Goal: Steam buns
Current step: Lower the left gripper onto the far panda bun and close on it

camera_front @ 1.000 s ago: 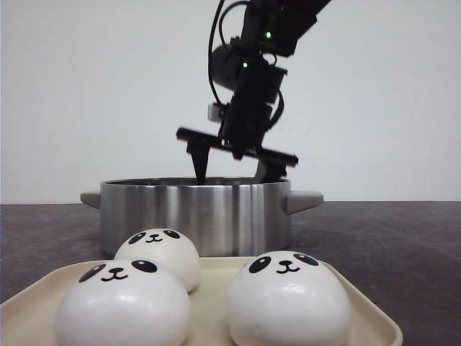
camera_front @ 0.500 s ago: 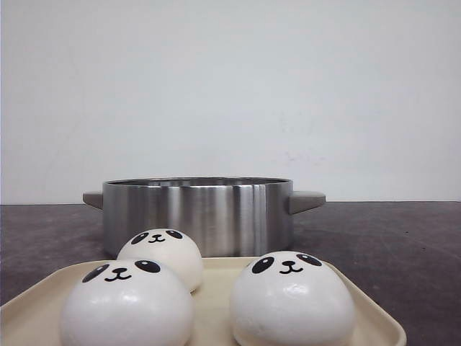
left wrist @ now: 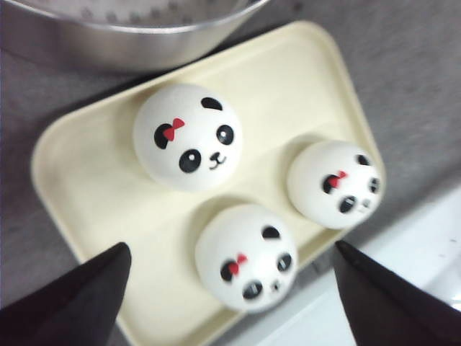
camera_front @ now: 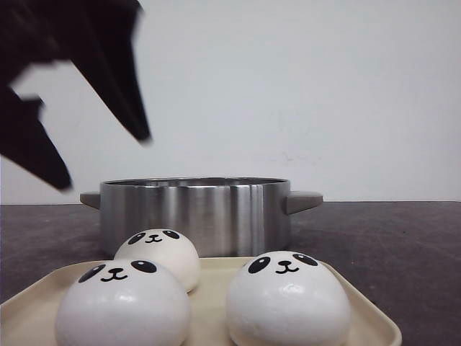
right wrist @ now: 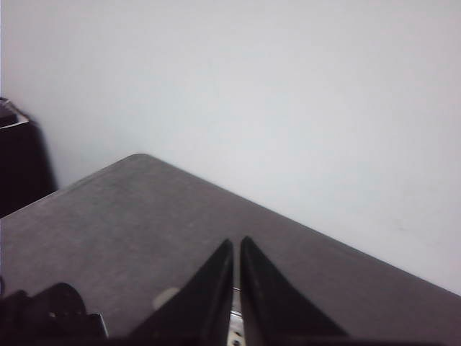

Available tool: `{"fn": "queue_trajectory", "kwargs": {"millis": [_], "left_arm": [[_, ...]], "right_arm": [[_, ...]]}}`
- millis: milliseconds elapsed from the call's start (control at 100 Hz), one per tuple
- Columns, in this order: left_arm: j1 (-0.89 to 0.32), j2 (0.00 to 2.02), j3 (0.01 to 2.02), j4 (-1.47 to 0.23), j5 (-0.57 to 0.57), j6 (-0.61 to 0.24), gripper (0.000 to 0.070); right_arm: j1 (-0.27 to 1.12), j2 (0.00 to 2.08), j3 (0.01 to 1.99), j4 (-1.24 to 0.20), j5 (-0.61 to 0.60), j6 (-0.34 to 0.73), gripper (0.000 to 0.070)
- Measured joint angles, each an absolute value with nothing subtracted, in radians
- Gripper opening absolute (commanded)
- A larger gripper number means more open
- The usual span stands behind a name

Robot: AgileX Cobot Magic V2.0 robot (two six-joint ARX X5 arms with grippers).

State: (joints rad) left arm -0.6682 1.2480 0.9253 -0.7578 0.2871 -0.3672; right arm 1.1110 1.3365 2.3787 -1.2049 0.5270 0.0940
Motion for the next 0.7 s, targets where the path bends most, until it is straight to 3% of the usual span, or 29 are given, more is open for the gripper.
{"fn": "queue_trajectory", "kwargs": {"millis": [310,340,380,490,700], "left_arm": [[-0.679,1.483,0.925,-0.606,0.259,-0.411,0.0536],[-0.679,1.498,0.925,-0.603,0.250,-0.417,0.0496],[-0.679,1.515,0.925,-0.604,0.232,-0.423,0.0393],[-0.679,1.554,0.925,-0.617,0.218,-0.434,0.0000],[-0.686,1.566,0.925,-0.655,0.218,-0.437,0.0010]], "right_arm": [[1.131,1.254,2.379,-1.338,0.584,0.188,0.0012],[1.131,1.254,2.379,-1.338,0.584,0.196,0.0012],[1.131,1.254,2.379,-1.340,0.585,0.207,0.0012],[1.131,1.259,2.379,-1.348,0.599,0.234,0.0012],[1.131,1.266,2.378,-1.349,0.602,0.244,0.0012]]}}
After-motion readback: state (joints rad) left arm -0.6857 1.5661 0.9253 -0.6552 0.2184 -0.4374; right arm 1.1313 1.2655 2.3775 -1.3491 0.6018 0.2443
